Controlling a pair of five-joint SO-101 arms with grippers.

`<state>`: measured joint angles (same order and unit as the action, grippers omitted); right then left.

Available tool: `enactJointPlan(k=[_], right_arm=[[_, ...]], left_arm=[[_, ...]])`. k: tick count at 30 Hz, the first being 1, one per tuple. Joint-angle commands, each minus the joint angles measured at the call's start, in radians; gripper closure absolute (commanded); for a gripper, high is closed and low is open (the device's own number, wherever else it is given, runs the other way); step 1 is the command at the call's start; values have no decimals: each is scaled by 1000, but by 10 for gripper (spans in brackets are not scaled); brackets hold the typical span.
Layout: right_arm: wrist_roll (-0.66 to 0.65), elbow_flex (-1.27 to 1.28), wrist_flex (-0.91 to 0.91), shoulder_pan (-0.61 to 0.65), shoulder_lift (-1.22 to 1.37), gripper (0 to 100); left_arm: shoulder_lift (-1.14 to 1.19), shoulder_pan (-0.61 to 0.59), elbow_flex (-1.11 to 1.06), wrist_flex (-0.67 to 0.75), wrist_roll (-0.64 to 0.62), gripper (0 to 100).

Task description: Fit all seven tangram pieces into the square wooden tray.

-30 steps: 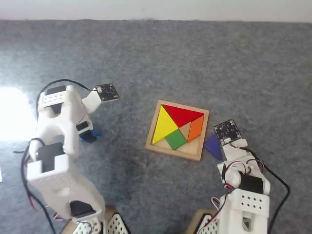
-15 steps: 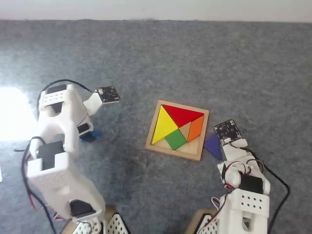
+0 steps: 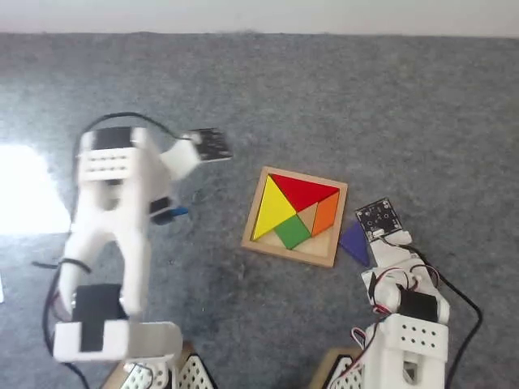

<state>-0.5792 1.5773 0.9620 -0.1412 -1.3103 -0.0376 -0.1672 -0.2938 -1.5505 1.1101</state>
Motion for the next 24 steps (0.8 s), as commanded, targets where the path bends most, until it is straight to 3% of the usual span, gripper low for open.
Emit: enactJointPlan(k=[1, 5, 9, 16, 24], right_arm=[[-9, -8, -7, 1, 2, 783], [-9, -11, 8, 1, 2, 783], [-9, -12, 8, 1, 2, 783], [-9, -11, 5, 1, 2, 783], [-12, -11, 5, 2, 2, 783]], left_arm=[[-71, 295, 7, 3, -173, 987], [6, 535, 12, 109, -316, 987], [149, 654, 21, 206, -367, 987], [400, 652, 136, 239, -367, 987], [430, 594, 166, 213, -359, 931]])
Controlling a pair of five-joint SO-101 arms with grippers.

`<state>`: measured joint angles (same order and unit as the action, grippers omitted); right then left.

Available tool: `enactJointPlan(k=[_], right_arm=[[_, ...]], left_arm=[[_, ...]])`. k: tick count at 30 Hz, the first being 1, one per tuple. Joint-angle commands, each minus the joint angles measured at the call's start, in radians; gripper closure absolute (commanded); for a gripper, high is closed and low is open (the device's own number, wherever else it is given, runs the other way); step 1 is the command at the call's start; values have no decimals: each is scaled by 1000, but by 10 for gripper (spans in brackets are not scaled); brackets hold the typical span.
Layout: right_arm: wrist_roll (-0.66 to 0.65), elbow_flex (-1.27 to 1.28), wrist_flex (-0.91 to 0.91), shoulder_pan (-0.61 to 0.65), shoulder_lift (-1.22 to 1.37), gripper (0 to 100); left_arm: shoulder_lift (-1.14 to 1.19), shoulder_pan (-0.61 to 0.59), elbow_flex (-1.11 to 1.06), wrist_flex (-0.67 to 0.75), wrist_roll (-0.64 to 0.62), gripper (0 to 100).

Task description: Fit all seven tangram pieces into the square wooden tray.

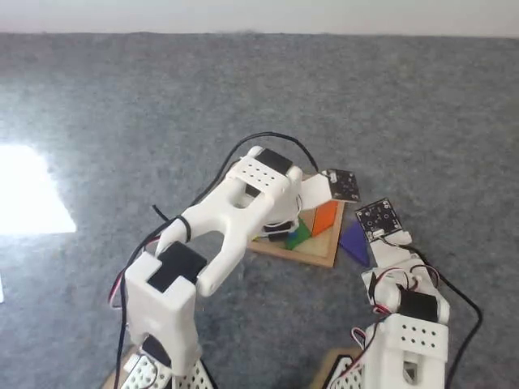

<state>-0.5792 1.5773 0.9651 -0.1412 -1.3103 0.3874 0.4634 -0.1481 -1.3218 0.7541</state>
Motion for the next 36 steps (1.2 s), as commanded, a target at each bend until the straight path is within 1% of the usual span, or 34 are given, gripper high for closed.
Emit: enactJointPlan(k=[1, 4, 11, 14, 15, 21, 23, 26, 29, 36], right_arm=[[-12, -9, 2, 4, 2, 783], [-14, -9, 1, 5, 2, 783], [-14, -9, 1, 5, 2, 783], [-14, -9, 1, 5, 2, 783], [-14, -9, 1, 5, 2, 783], [-14, -9, 1, 5, 2, 783], [-14, -9, 1, 5, 2, 783], [-14, -9, 1, 5, 2, 783], [-15, -9, 1, 7, 2, 783], [-15, -9, 1, 7, 2, 783]], left_arm=[[5, -38, 21, -29, 15, 921], [3, -43, 21, -58, 37, 917], [3, -41, 21, -66, 43, 914], [3, -40, 18, -98, 94, 913], [3, -41, 19, -103, 92, 913], [3, -41, 19, -103, 97, 912], [3, -38, 21, -81, 92, 911], [3, -44, 21, -49, 74, 860], [3, -40, 21, -49, 77, 802], [0, -21, 41, -55, 77, 794]])
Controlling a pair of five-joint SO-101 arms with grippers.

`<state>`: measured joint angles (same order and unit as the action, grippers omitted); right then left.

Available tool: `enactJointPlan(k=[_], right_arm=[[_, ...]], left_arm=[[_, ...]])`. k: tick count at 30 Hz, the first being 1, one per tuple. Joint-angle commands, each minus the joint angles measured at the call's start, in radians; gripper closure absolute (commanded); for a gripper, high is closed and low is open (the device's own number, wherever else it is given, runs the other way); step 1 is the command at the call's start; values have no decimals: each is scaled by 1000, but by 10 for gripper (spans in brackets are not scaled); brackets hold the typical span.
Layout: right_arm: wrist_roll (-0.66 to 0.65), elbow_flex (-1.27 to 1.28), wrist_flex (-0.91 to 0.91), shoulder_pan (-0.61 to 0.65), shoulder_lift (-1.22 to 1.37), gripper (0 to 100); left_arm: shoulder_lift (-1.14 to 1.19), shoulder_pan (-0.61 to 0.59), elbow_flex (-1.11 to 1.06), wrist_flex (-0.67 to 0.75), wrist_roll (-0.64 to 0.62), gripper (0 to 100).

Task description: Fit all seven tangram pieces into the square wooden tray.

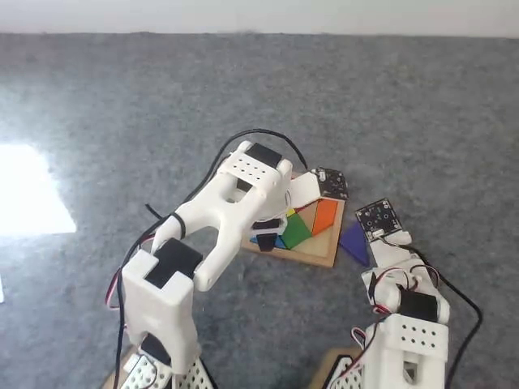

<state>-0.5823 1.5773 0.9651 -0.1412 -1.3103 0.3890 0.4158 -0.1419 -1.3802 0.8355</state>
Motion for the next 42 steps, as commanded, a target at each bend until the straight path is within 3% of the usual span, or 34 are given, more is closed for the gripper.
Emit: enactJointPlan(k=[1, 7, 12, 15, 19, 25, 27, 33, 39, 42], right_arm=[[-12, -9, 1, 7, 2, 783], [-12, -9, 1, 7, 2, 783], [-11, -9, 1, 5, 2, 783], [-9, -9, 1, 4, 2, 783], [-9, -9, 1, 4, 2, 783], [-15, -54, 19, 8, 13, 780], [-29, -129, 87, 12, 13, 779], [-84, -414, 315, 157, 88, 779], [235, -624, 265, 338, 460, 779], [285, -681, 177, 423, 664, 782]], left_arm=[[-15, 29, 42, -8, -5, 794], [-233, 20, 64, -74, -18, 794], [-512, 17, 62, -132, -282, 794], [-717, -44, 31, -127, -479, 794], [-924, -198, -173, 8, -680, 794], [-950, -474, -630, 443, -730, 793], [-925, -519, -694, 512, -775, 793], [-868, -534, -788, 657, -898, 791], [-855, -535, -806, 687, -899, 791], [-853, -535, -809, 687, -899, 791]])
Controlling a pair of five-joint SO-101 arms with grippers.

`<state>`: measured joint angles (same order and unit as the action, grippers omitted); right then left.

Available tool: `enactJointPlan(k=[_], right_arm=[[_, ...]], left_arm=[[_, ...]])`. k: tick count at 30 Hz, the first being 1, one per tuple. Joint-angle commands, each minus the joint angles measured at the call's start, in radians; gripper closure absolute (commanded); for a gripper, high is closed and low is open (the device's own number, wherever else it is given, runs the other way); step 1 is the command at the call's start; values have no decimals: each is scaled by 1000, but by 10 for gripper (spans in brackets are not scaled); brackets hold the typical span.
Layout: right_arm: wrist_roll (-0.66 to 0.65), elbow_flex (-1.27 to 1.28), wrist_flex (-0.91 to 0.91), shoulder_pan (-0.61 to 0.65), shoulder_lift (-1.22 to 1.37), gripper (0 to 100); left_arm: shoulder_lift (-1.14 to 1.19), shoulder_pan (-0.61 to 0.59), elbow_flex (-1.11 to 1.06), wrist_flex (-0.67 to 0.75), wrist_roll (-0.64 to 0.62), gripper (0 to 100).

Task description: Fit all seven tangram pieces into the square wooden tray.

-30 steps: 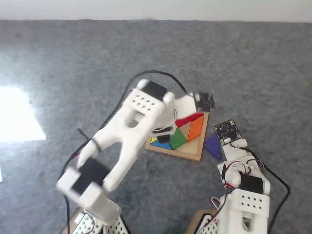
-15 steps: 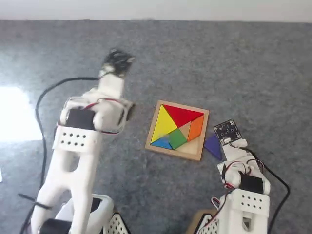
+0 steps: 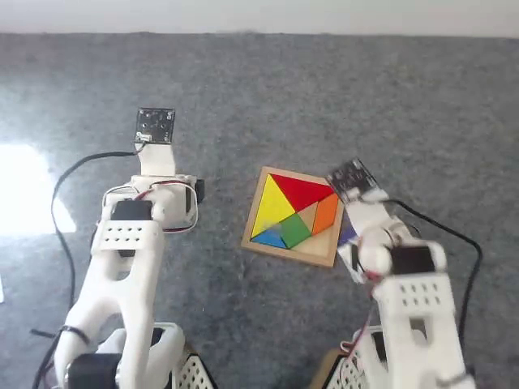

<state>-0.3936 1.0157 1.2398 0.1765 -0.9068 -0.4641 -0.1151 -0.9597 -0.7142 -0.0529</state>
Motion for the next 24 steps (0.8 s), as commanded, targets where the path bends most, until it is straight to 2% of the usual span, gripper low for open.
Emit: enactJointPlan(k=[1, 7, 16, 21, 24], right_arm=[[106, -124, -125, 125, 314, 782], [195, -112, -305, 139, 504, 783], [285, -84, -358, 62, 545, 783], [470, -35, -358, 61, 545, 783], [522, -26, -358, 58, 545, 783]], left_arm=[[0, -5, 8, 21, -11, 791], [0, -3, 8, 23, -9, 791], [0, 2, 8, 25, -8, 791], [0, 2, 8, 25, -8, 791], [0, 2, 8, 25, -8, 791]])
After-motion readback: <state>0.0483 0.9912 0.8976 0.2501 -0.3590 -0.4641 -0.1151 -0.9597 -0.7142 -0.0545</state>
